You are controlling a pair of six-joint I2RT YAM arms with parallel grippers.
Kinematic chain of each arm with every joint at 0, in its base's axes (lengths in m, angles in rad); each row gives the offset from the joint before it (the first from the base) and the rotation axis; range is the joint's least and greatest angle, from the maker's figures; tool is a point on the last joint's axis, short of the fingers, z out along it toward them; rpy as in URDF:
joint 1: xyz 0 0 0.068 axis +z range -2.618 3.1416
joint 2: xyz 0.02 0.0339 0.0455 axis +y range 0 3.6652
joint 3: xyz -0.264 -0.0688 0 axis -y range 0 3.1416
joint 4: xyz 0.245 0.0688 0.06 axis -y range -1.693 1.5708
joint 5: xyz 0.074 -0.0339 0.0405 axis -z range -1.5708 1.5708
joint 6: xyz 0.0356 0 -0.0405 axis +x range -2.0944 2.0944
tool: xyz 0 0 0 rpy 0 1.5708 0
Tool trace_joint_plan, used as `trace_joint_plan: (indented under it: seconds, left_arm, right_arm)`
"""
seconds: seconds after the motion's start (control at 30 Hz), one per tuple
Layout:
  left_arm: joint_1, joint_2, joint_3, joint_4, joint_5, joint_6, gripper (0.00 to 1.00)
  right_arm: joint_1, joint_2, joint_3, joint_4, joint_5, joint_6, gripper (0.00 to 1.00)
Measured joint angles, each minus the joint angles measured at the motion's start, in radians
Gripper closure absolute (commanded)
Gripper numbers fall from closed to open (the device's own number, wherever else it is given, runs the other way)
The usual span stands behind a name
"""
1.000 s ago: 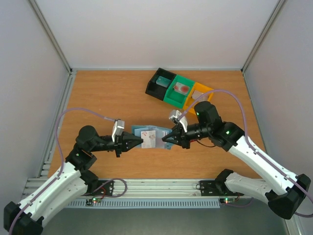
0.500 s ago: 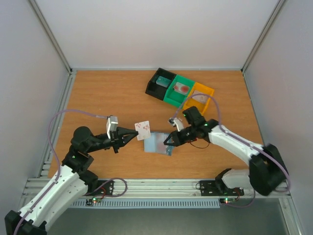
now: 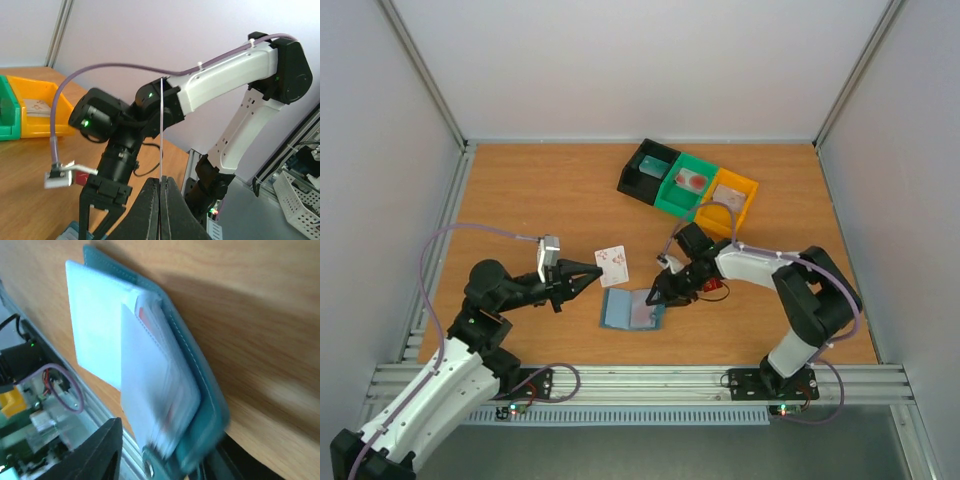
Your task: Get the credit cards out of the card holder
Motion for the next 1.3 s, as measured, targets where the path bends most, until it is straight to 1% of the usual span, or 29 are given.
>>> trace_joint_plan:
  seconds: [0.1, 0.17, 0.23, 0.3, 0.37, 0.47, 0.53, 0.63, 0.67, 0.73, 0.8, 0.93, 1.1, 1.2, 1.3]
  left_arm:
    - [0.0, 0.0, -0.002, 0.003, 0.0, -0.014, 1.0]
    - [0.0, 0.0, -0.003, 0.015, 0.0, -0.026, 1.0]
    - [0.0, 0.0, -0.01, 0.036, 0.0, -0.035, 1.0]
    - [0.0, 0.0, -0.016, 0.053, -0.003, -0.042, 1.0]
    - [0.0, 0.002, -0.018, 0.069, -0.005, -0.057, 1.0]
    - [0.0, 0.002, -0.013, 0.09, -0.016, -0.1, 1.0]
    - [0.0, 0.002, 0.002, 0.09, -0.035, -0.142, 1.0]
    - [0.0, 0.002, 0.04, 0.09, -0.07, -0.222, 1.0]
    - [0.0, 0.002, 0.05, 0.09, -0.078, -0.238, 1.0]
    - [0.001, 0.002, 0.071, 0.086, -0.098, -0.274, 1.0]
    - [0.005, 0.003, 0.094, 0.085, -0.111, -0.302, 1.0]
    - [0.018, 0.045, 0.145, 0.08, -0.119, -0.348, 1.0]
    - [0.034, 0.174, 0.226, 0.05, -0.119, -0.414, 1.0]
    - [0.038, 0.216, 0.259, 0.011, -0.119, -0.439, 1.0]
    - [0.038, 0.218, 0.283, -0.006, -0.118, -0.452, 1.0]
  right_arm:
    - [-0.019, -0.086, 0.028, -0.113, 0.111, -0.039, 0.47]
    - [-0.027, -0.216, 0.061, -0.188, 0.189, -0.085, 0.46]
    - [-0.024, -0.37, 0.107, -0.216, 0.244, -0.136, 0.46]
    - [0.012, -0.53, 0.148, -0.194, 0.304, -0.222, 0.45]
    - [0.093, -0.663, 0.159, -0.13, 0.366, -0.34, 0.44]
    - [0.2, -0.762, 0.145, -0.039, 0.448, -0.533, 0.44]
    - [0.235, -0.772, 0.126, 0.034, 0.497, -0.691, 0.4]
    - [0.25, -0.757, 0.079, 0.166, 0.541, -0.904, 0.34]
    - [0.251, -0.753, 0.054, 0.217, 0.549, -0.97, 0.31]
    - [0.251, -0.748, -0.009, 0.361, 0.554, -1.166, 0.26]
    - [0.251, -0.723, -0.043, 0.483, 0.561, -1.335, 0.25]
    - [0.251, -0.623, -0.031, 0.688, 0.587, -1.585, 0.23]
    - [0.252, -0.51, -0.003, 0.901, 0.602, -1.844, 0.22]
    - [0.252, -0.475, -0.003, 1.003, 0.62, -1.953, 0.22]
    - [0.254, -0.476, -0.003, 1.051, 0.627, -2.013, 0.23]
